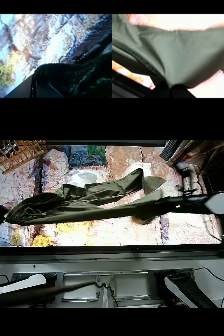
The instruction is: Fold the clothes and pants, and hang the long-sleeved shirts on hangers.
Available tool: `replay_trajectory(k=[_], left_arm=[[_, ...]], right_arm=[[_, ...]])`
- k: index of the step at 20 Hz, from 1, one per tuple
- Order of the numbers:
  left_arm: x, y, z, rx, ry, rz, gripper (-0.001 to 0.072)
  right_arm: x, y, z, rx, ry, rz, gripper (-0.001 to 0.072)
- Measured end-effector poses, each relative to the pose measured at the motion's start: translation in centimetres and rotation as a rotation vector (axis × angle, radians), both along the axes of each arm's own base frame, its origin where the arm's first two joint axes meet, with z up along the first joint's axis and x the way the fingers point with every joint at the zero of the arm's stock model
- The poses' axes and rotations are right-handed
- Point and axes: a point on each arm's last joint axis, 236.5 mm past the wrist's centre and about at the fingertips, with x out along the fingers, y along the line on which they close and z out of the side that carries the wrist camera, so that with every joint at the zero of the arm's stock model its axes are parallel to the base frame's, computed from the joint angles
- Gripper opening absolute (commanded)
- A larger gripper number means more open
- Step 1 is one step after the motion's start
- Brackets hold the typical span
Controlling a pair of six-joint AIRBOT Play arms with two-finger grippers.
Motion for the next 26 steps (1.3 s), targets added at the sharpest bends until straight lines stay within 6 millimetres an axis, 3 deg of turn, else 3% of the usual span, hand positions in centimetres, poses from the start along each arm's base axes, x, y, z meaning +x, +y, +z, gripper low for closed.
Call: replay_trajectory(k=[2, 5, 8, 10, 12, 13, 15, 18, 21, 24, 26], left_arm=[[1.0, -1.3, 0.0, -0.057, -0.041, -0.011, 0.0007], [2.2, -3.0, 0.3, -0.130, -0.095, -0.021, 0.0007], [2.6, -3.9, 0.2, -0.170, -0.112, -0.028, 0.0006], [1.9, -3.9, -0.4, -0.169, -0.091, -0.024, 0.0006], [0.8, -3.4, -1.3, -0.159, -0.056, 0.001, 0.0006], [0.1, -3.1, -1.8, -0.155, -0.038, 0.020, 0.0006], [-1.1, -2.4, -2.4, -0.141, -0.009, 0.050, 0.0006], [-2.9, -0.8, -2.4, -0.103, 0.015, 0.092, 0.0011], [-4.6, 1.5, -1.6, -0.063, 0.006, 0.156, 0.0023], [-6.2, 4.4, -0.3, -0.009, -0.036, 0.240, 0.0023], [-6.7, 5.5, 0.3, -0.003, -0.070, 0.291, 0.0024]], right_arm=[[0.4, -0.7, 2.5, -0.036, -0.056, -0.007, 0.0016], [1.1, -0.8, 1.9, -0.086, -0.030, 0.019, 0.0015], [1.9, -0.6, -1.6, -0.130, 0.073, 0.062, 0.0020], [2.2, -0.3, -4.9, -0.144, 0.166, 0.091, 0.0167], [1.9, 0.4, -8.4, -0.144, 0.266, 0.122, 0.0441], [1.5, 0.9, -10.1, -0.142, 0.314, 0.141, 0.0458], [0.4, 1.8, -12.8, -0.147, 0.396, 0.176, 0.0385], [-1.1, 1.6, -14.2, -0.171, 0.444, 0.169, 0.0386], [-1.1, -1.7, -12.6, -0.243, 0.352, 0.044, 0.0388], [-0.9, -7.4, -9.1, -0.292, 0.174, -0.178, 0.0388], [-1.9, -11.1, -7.7, -0.300, 0.096, -0.317, 0.0398]])
